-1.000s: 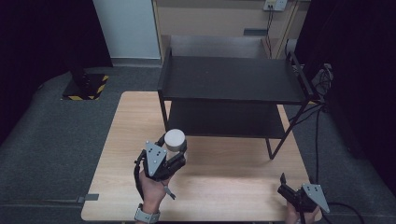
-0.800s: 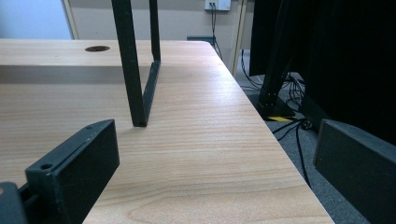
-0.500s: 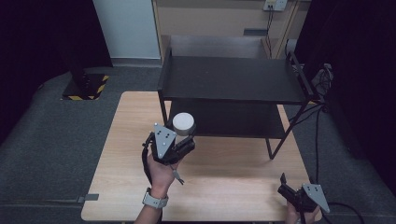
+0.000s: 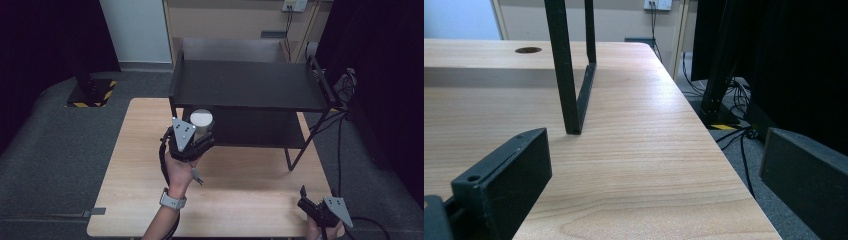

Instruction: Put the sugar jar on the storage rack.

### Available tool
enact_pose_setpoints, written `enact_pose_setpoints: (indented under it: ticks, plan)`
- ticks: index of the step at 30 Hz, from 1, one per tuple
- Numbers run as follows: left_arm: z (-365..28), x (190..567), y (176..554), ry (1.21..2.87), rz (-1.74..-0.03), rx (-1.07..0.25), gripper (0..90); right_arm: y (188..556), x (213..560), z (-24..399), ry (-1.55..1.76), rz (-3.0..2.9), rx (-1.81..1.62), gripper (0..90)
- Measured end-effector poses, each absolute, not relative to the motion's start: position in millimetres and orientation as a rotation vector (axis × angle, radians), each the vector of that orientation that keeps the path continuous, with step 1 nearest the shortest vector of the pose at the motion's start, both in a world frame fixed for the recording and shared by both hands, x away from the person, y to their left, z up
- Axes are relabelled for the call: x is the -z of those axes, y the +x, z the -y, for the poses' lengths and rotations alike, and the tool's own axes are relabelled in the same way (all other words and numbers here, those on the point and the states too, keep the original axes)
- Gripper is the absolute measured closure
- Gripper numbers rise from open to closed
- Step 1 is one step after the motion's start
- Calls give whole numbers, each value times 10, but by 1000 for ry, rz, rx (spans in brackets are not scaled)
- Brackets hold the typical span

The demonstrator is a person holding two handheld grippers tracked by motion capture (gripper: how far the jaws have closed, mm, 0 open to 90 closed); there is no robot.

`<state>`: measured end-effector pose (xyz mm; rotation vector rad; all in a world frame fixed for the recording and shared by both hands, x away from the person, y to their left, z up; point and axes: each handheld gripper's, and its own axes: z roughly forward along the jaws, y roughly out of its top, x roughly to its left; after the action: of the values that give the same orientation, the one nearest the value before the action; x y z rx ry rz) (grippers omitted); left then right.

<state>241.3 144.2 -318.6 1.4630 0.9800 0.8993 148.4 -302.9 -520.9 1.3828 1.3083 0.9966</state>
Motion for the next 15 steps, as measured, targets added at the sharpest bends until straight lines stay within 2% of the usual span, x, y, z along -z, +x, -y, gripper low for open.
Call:
enact_pose_setpoints:
  ticks: [15]
  plan:
    - [-1270, 3274, 2743, 1441, -990, -954, 336, 1494, 5211, 3029, 1372, -1316, -987, 7]
